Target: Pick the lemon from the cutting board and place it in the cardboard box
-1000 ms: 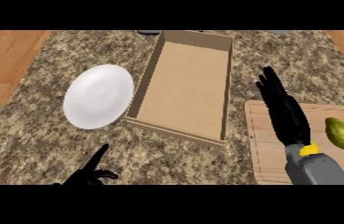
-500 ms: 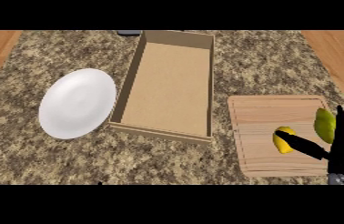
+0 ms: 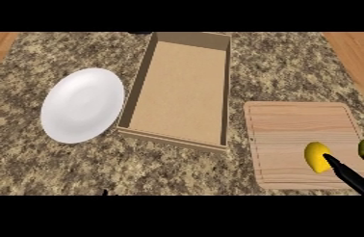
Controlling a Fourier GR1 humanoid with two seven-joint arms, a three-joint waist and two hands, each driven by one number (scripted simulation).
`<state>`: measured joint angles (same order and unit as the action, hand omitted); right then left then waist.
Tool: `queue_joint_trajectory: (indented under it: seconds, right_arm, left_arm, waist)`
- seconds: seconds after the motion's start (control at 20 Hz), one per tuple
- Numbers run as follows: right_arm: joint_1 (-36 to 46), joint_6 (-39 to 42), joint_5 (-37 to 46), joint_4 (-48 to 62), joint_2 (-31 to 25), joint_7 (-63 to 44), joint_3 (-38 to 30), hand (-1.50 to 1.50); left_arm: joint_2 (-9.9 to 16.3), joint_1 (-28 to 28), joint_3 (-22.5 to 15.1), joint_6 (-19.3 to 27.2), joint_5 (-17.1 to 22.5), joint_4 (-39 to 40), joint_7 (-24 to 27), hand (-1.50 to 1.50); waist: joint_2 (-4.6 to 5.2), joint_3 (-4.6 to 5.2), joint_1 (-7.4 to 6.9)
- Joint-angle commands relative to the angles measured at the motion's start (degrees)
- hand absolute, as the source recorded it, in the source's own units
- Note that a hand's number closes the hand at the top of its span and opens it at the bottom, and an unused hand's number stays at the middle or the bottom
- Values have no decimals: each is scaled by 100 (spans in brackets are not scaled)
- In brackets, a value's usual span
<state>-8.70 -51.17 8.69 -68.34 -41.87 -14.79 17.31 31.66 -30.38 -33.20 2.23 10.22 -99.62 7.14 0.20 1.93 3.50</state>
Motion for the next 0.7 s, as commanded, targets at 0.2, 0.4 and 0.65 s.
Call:
queue_joint_trajectory:
  seconds: [0.2,0.4,0.65]
  right_arm:
    - [9,399,392,-310,-79,-1340,546,-150]
    - [27,668,454,-613,-78,-2004,767,-150]
    - [343,892,564,-1001,-124,-2938,810,-150]
  left_arm:
    - [-256,1229,617,458,-287,-550,157,0]
    - [-297,1423,598,469,-279,-607,20,0]
    - [-323,1535,543,569,-371,-583,-100,0]
  waist:
    - [9,-54,-187]
    - [12,-73,-152]
    - [-7,-87,-254]
